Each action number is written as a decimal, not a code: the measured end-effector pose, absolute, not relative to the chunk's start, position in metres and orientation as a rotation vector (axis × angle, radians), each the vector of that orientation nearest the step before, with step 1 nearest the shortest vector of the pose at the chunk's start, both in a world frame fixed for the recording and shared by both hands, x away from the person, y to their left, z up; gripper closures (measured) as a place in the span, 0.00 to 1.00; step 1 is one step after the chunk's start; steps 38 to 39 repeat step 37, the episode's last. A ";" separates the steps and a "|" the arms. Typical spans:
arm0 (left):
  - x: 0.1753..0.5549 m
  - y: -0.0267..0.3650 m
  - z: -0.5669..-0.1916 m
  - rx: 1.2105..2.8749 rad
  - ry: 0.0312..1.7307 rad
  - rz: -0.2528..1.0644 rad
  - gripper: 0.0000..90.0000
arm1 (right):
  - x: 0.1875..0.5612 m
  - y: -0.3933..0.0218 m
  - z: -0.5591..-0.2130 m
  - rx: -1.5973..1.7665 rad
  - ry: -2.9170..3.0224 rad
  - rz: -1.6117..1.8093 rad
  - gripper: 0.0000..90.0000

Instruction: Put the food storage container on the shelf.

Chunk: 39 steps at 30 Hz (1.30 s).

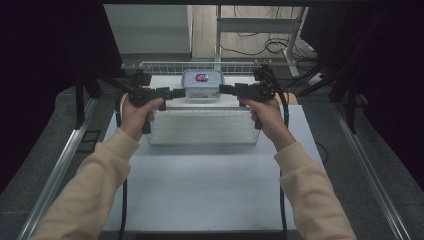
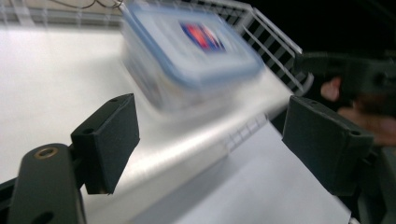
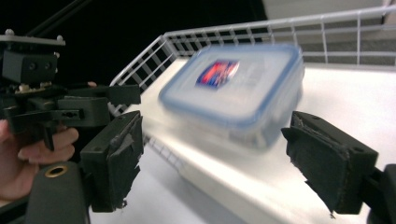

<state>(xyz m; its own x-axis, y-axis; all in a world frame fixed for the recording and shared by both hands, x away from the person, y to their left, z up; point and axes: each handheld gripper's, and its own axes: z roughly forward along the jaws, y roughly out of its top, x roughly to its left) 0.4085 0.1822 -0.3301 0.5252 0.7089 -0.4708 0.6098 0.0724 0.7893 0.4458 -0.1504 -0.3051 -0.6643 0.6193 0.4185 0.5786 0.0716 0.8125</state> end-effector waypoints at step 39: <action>0.272 0.172 -0.494 1.881 1.101 0.213 0.24 | 0.298 -0.222 -0.467 1.072 2.314 1.349 0.24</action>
